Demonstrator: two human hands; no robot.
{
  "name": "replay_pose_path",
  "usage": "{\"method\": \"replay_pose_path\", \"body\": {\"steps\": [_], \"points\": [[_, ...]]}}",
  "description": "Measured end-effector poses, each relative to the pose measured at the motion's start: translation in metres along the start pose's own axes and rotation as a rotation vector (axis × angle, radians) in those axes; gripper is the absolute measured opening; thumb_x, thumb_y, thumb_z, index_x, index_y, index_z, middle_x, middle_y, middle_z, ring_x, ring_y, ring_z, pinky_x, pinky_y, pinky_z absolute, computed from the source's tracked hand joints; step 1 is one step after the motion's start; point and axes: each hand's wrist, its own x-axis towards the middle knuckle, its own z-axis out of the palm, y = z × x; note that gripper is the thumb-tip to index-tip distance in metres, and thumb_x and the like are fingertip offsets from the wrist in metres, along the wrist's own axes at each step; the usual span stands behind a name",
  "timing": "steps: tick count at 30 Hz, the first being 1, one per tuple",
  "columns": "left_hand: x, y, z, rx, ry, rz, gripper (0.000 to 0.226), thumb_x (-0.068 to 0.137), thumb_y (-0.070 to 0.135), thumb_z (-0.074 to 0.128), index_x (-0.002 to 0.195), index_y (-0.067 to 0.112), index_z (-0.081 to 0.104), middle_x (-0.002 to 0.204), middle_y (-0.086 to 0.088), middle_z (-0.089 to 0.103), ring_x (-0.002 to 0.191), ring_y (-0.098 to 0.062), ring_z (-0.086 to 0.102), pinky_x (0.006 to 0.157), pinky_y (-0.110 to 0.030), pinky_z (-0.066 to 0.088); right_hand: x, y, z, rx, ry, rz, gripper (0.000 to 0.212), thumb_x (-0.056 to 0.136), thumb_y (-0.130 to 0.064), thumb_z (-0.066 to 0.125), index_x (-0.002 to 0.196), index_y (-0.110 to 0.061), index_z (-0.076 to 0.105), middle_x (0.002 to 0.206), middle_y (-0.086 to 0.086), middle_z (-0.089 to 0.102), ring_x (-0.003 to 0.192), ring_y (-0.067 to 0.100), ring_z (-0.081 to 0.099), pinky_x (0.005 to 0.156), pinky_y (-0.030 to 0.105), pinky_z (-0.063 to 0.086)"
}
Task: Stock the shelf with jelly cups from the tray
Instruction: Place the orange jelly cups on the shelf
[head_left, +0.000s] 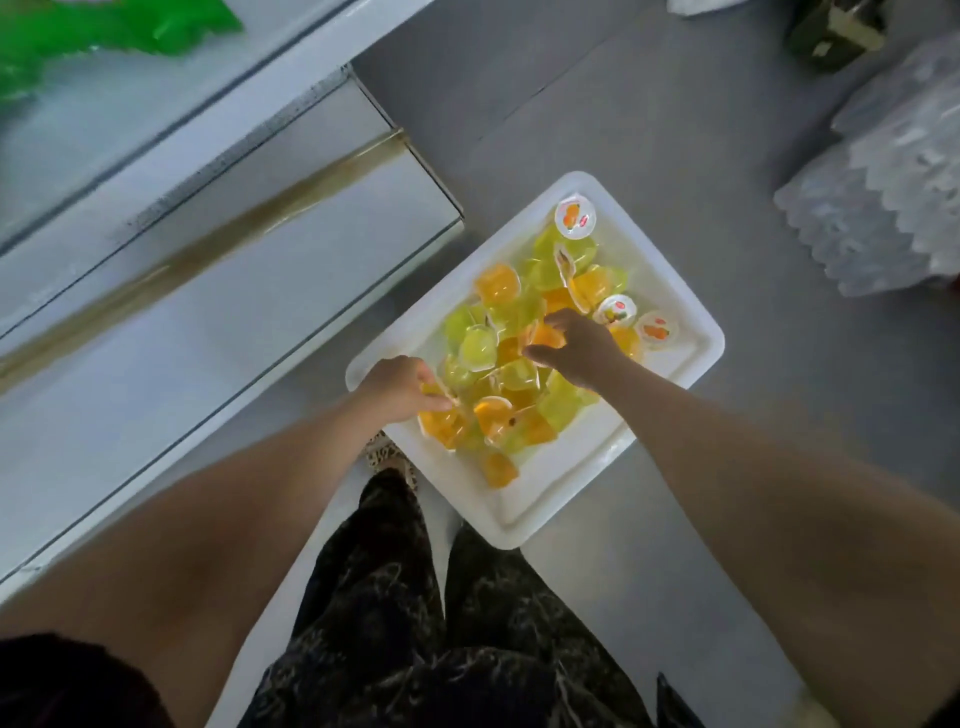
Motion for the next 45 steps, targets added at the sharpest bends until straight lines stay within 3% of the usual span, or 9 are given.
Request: {"method": "replay_pose_path", "body": {"steps": [6, 12, 16, 22, 26, 31, 36, 39, 45], "points": [[0.023, -0.012, 0.005, 0.076, -0.091, 0.015, 0.054, 0.078, 0.046, 0.078, 0.121, 0.017, 0.062, 0.122, -0.003, 0.064, 0.11, -0.02, 0.059, 0.083, -0.025, 0.043, 0.027, 0.01, 0.022, 0.016, 0.023, 0.046, 0.07, 0.085, -0.045, 0.071, 0.143, -0.014, 0.045, 0.146, 0.008, 0.047, 0.134, 0.025, 0.044, 0.108, 0.035, 0.036], [0.036, -0.013, 0.01, 0.189, -0.162, 0.016, 0.053, 0.075, 0.047, 0.08, 0.114, 0.015, 0.065, 0.112, -0.002, 0.065, 0.105, -0.02, 0.061, 0.088, -0.031, 0.048, 0.037, 0.019, 0.035, 0.054, 0.09, 0.113, 0.072, 0.079, -0.047, 0.076, 0.138, -0.014, 0.051, 0.139, 0.011, 0.052, 0.126, 0.029, 0.05, 0.1, 0.036, 0.042], [0.041, -0.01, 0.014, 0.269, -0.183, -0.009, 0.05, 0.073, 0.053, 0.077, 0.066, 0.014, 0.046, 0.066, -0.006, 0.047, 0.064, -0.019, 0.05, 0.056, -0.029, 0.033, 0.042, 0.018, 0.041, 0.034, 0.117, 0.118, 0.07, 0.082, -0.05, 0.072, 0.138, -0.014, 0.051, 0.138, 0.009, 0.053, 0.128, 0.029, 0.047, 0.101, 0.038, 0.041], [0.035, -0.006, 0.025, 0.456, -0.116, -0.002, 0.052, 0.072, 0.054, 0.078, 0.084, 0.013, 0.048, 0.098, -0.008, 0.057, 0.098, -0.025, 0.054, 0.075, -0.035, 0.047, 0.046, 0.018, 0.045, 0.047, 0.147, 0.149, 0.066, 0.083, -0.052, 0.07, 0.135, -0.016, 0.051, 0.134, 0.006, 0.057, 0.125, 0.027, 0.051, 0.094, 0.036, 0.043], [0.032, -0.006, 0.022, 0.45, -0.15, 0.019, 0.05, 0.071, 0.049, 0.08, 0.096, 0.011, 0.058, 0.093, -0.006, 0.058, 0.098, -0.027, 0.059, 0.079, -0.036, 0.051, 0.043, 0.017, 0.047, 0.103, 0.168, 0.16, 0.066, 0.081, -0.054, 0.071, 0.13, -0.014, 0.052, 0.126, 0.006, 0.06, 0.116, 0.027, 0.055, 0.081, 0.031, 0.041], [0.023, -0.003, 0.009, 0.14, -0.224, -0.011, 0.048, 0.07, 0.047, 0.082, 0.093, 0.018, 0.05, 0.092, 0.0, 0.054, 0.084, -0.017, 0.052, 0.069, -0.029, 0.04, 0.026, 0.015, 0.045, 0.223, 0.227, 0.14, 0.069, 0.076, -0.055, 0.076, 0.127, -0.013, 0.052, 0.12, 0.007, 0.06, 0.113, 0.028, 0.056, 0.09, 0.038, 0.048], [-0.003, 0.007, 0.0, -0.472, -0.238, -0.096, 0.05, 0.068, 0.04, 0.083, 0.103, 0.016, 0.056, 0.111, -0.008, 0.067, 0.102, -0.02, 0.064, 0.095, -0.038, 0.051, -0.002, 0.011, 0.027, 0.336, 0.251, 0.082, 0.069, 0.076, -0.054, 0.075, 0.132, -0.023, 0.051, 0.121, 0.005, 0.06, 0.111, 0.025, 0.057, 0.093, 0.043, 0.05], [-0.027, 0.022, -0.008, -0.844, -0.216, -0.101, 0.045, 0.07, 0.025, 0.086, 0.101, 0.011, 0.057, 0.108, -0.015, 0.066, 0.094, -0.023, 0.068, 0.077, -0.033, 0.059, -0.023, 0.005, 0.01, 0.41, 0.259, 0.021, 0.063, 0.079, -0.049, 0.076, 0.13, -0.021, 0.053, 0.116, 0.002, 0.061, 0.103, 0.02, 0.059, 0.08, 0.033, 0.049], [-0.092, 0.057, -0.037, -0.878, 0.008, 0.091, 0.043, 0.068, 0.02, 0.089, 0.097, 0.008, 0.059, 0.077, -0.008, 0.061, 0.081, -0.023, 0.057, 0.081, -0.033, 0.051, -0.072, -0.024, -0.035, 0.45, 0.315, -0.146, 0.061, 0.074, -0.046, 0.08, 0.124, -0.021, 0.055, 0.105, -0.002, 0.067, 0.092, 0.015, 0.063, 0.069, 0.026, 0.051]]}}
